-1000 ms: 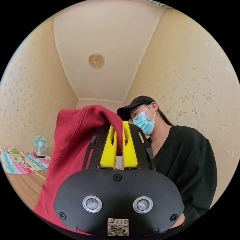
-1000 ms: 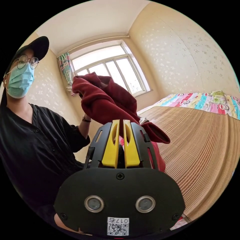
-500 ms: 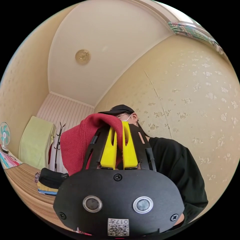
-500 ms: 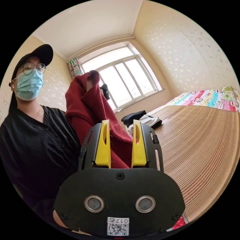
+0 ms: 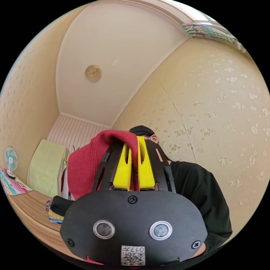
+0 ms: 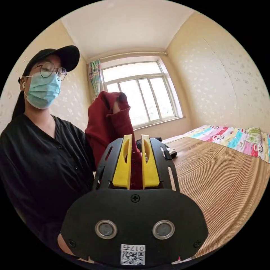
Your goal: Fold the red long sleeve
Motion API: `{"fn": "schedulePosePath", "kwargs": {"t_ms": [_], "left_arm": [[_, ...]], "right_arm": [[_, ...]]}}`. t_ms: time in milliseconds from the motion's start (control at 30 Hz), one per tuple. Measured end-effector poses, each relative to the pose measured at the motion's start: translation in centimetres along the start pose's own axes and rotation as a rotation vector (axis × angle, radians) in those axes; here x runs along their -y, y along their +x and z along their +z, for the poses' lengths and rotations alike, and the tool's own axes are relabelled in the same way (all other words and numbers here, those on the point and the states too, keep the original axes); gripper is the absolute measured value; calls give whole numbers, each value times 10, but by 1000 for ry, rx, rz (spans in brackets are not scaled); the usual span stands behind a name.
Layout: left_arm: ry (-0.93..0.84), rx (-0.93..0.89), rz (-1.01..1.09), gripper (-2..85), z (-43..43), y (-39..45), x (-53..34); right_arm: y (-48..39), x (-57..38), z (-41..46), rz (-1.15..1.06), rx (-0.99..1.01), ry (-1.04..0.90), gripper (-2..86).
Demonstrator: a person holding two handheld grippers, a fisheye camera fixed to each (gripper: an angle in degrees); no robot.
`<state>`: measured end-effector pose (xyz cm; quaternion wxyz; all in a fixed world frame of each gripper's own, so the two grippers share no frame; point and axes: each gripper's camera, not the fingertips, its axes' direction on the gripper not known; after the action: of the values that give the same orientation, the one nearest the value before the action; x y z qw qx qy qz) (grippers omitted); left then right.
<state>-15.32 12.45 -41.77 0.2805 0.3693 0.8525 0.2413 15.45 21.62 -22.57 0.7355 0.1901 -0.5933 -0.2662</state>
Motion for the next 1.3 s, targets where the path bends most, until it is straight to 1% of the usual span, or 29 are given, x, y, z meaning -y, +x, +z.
{"fn": "schedulePosePath", "kwargs": {"t_ms": [33, 67, 100, 133, 167, 200, 233, 267, 300, 333, 367, 400, 433, 467, 500, 567, 600, 667, 733, 867, 900, 967, 1033, 1100, 1167, 1200, 1233, 1267, 1300], "left_arm": [[11, -30, -3, 6, 5, -8, -4], [21, -62, -14, 6, 10, -17, -9], [26, -77, -22, 6, 13, -23, -12], [39, -100, -42, 6, 19, -34, -18], [53, -115, -69, 6, 24, -46, -23], [58, -119, -83, 6, 25, -51, -25], [60, -112, -106, 7, 27, -56, -26], [39, -72, -116, 8, 26, -54, -22], [23, -43, -113, 9, 25, -50, -18], [-21, 39, -104, 11, 20, -38, -8], [-69, 162, -100, 14, 15, -23, 2], [-96, 236, -95, 15, 13, -14, 8], [-157, 396, -79, 17, 11, 2, 17], [-218, 565, -64, 17, 13, 15, 23], [-242, 654, -57, 17, 16, 20, 25], [-262, 968, -35, 17, 36, 26, 14], [-262, 1029, -7, 17, 43, 26, 9], [-295, 1239, 97, 17, 78, 21, -13], [-338, 1310, 200, 16, 105, 18, -24], [-370, 1372, 286, 10, 145, 8, -17], [-377, 1386, 290, 9, 149, 7, -15], [-376, 1556, 378, 2, 170, 4, -11], [-438, 1636, 415, 0, 185, -14, -10], [-447, 1689, 403, -1, 186, -43, -9], [-488, 1782, 375, 2, 175, -99, 2], [-510, 1792, 365, 3, 170, -117, 8], [-553, 1789, 331, 6, 157, -157, 22], [-602, 1780, 278, 10, 139, -206, 39], [-633, 1786, 242, 14, 129, -235, 47]], "right_arm": [[7, -3, 30, 33, 13, -78, 135], [12, -11, 65, 52, 7, -132, 160], [14, -16, 81, 58, 16, -144, 162], [14, -24, 114, 56, 81, -160, 157], [12, -28, 143, 46, 162, -196, 143], [10, -28, 153, 41, 170, -215, 115], [4, -23, 161, 51, 69, -219, 59], [0, -13, 148, 117, -118, -169, 55], [-4, -5, 138, 136, -197, -156, 53], [-17, 15, 117, 155, -364, -144, 51], [-42, 35, 91, 124, -550, -73, 50], [-56, 44, 78, 99, -630, -24, 49], [-84, 61, 58, 47, -748, 67, 49], [-109, 76, 44, 17, -820, 150, 48], [-120, 82, 39, 12, -841, 197, 48], [-160, 90, 35, -18, -863, 398, 48], [-169, 91, 39, -32, -884, 435, 47], [-204, 94, 58, -89, -1030, 516, 47], [-222, 97, 61, -116, -1078, 548, 47], [-255, 99, 24, -170, -980, 648, 47], [-257, 100, 20, -171, -979, 651, 47], [-254, 109, 6, -181, -958, 616, 47], [-245, 116, 1, -216, -906, 573, 47], [-227, 129, 5, -210, -903, 517, 47], [-185, 154, 19, -160, -1085, 432, 47], [-169, 163, 22, -140, -1129, 400, 47], [-128, 183, 25, -94, -1182, 320, 48], [-76, 204, 24, -48, -1167, 221, 48], [-45, 215, 22, -18, -1139, 169, 49]]}}
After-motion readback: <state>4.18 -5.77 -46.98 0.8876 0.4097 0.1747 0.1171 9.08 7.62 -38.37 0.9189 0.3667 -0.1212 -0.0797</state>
